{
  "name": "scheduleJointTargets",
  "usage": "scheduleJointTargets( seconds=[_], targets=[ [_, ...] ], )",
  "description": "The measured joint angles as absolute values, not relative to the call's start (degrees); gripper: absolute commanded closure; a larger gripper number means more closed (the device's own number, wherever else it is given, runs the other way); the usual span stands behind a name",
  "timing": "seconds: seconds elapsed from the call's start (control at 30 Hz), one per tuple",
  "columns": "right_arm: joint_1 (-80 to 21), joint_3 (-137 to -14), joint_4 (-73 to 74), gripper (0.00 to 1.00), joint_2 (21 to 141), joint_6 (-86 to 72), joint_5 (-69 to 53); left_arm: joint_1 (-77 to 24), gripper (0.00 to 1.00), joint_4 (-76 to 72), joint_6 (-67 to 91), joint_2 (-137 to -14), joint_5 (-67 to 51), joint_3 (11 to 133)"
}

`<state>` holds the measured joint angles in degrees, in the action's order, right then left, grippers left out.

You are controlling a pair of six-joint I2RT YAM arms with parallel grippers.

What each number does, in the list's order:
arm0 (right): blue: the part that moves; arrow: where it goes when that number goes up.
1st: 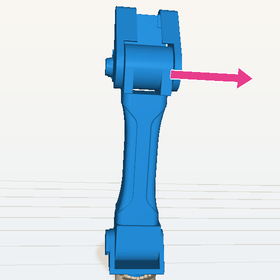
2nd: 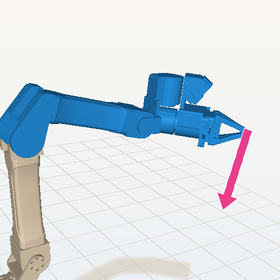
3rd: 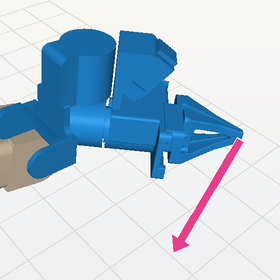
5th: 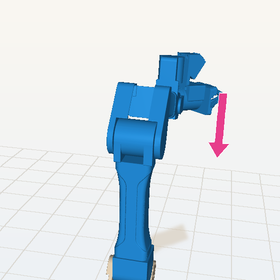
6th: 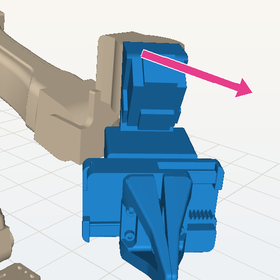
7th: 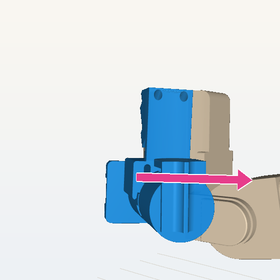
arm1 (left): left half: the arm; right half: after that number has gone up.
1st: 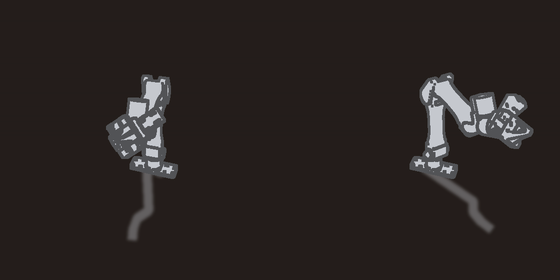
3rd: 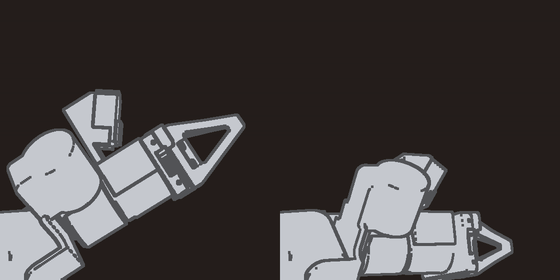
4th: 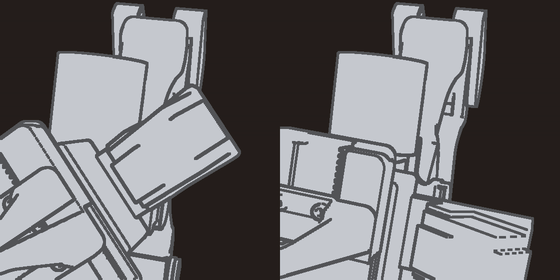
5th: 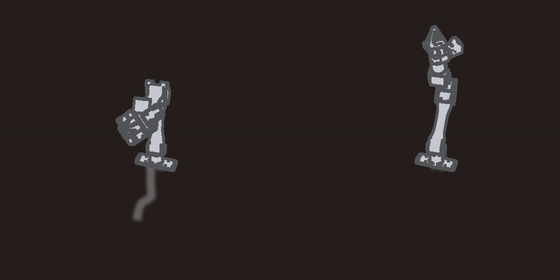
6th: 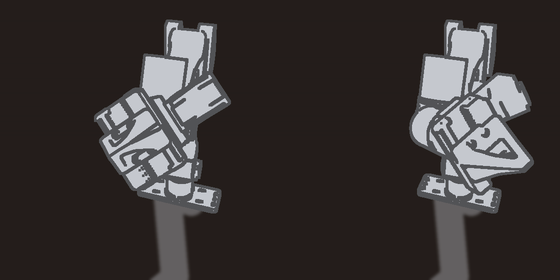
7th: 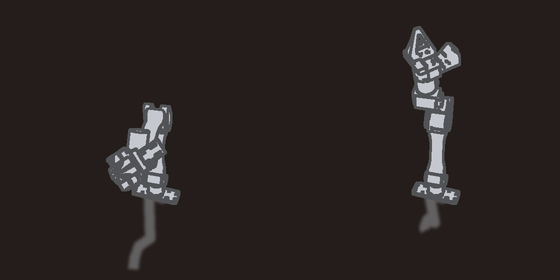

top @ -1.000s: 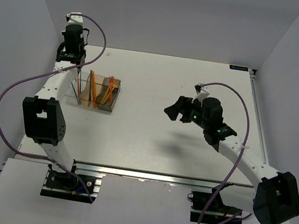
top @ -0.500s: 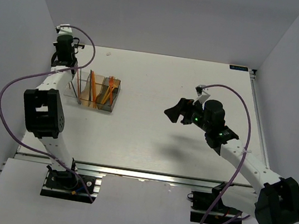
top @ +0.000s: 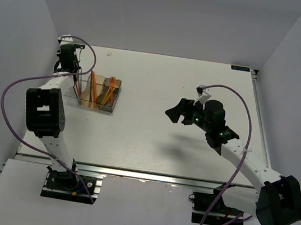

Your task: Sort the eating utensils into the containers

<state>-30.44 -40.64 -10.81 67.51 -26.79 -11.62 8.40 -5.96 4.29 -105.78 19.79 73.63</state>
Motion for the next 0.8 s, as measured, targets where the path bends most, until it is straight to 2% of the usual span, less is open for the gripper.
scheduleJointTargets(
  seconds=[0.13, 0.17, 0.27, 0.4, 0.43, 0.67, 0.8],
  targets=[
    [-30.44, -40.64, -10.70, 0.11, 67.48, -26.76, -10.87, 8.47, 0.34, -5.76, 5.63, -105.34, 20.18, 72.53],
    [-30.44, -40.64, -10.57, 0.11, 67.48, -26.74, -10.74, 8.47, 0.26, -5.61, 5.96, -104.84, 20.25, 71.99],
    [-30.44, -40.66, -9.98, 0.11, 67.44, -26.70, -10.37, 8.47, 0.16, -3.92, 6.85, -102.04, 20.23, 70.94],
    [-30.46, -40.86, -8.27, 0.11, 66.96, -26.30, -9.04, 8.47, 0.10, -0.56, 7.44, -94.15, 19.00, 71.11],
    [-30.46, -41.10, -7.42, 0.11, 66.81, -26.15, -8.56, 8.47, 0.03, 0.95, 7.92, -91.00, 18.63, 71.53],
    [-30.50, -43.81, 0.80, 0.11, 62.37, -23.05, -2.35, 8.47, 0.02, 11.35, 15.64, -71.29, 15.62, 72.97],
    [-30.50, -46.24, 7.90, 0.11, 56.51, -20.49, 3.14, 8.47, 0.02, 18.68, 19.94, -61.32, 14.92, 68.18]
  ],
)
